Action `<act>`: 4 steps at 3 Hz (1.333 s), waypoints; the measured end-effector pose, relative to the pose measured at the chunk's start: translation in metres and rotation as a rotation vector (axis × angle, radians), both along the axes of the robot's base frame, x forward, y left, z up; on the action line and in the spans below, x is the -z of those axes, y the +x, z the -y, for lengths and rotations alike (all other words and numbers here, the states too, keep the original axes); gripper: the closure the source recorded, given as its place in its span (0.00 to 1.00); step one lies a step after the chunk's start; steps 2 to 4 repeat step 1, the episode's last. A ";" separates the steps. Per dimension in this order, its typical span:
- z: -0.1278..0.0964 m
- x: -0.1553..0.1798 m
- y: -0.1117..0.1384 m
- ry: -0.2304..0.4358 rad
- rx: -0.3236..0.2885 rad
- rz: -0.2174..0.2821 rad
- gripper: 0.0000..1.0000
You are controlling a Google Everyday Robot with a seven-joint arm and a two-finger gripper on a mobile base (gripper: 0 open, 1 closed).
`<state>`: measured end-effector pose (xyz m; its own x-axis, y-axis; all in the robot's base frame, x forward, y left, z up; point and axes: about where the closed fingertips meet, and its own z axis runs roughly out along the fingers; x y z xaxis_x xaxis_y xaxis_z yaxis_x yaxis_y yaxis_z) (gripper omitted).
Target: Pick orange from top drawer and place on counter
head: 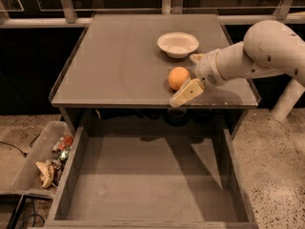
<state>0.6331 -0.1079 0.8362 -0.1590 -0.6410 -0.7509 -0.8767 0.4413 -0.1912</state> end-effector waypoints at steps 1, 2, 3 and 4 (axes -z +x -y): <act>0.000 0.000 0.000 0.000 0.000 0.000 0.00; 0.000 0.000 0.000 0.000 0.000 0.000 0.00; 0.000 0.000 0.000 0.000 0.000 0.000 0.00; 0.000 0.000 0.000 0.000 0.000 0.000 0.00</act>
Offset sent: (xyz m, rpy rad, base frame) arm 0.0000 0.0000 0.0000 0.0000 0.0000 0.0000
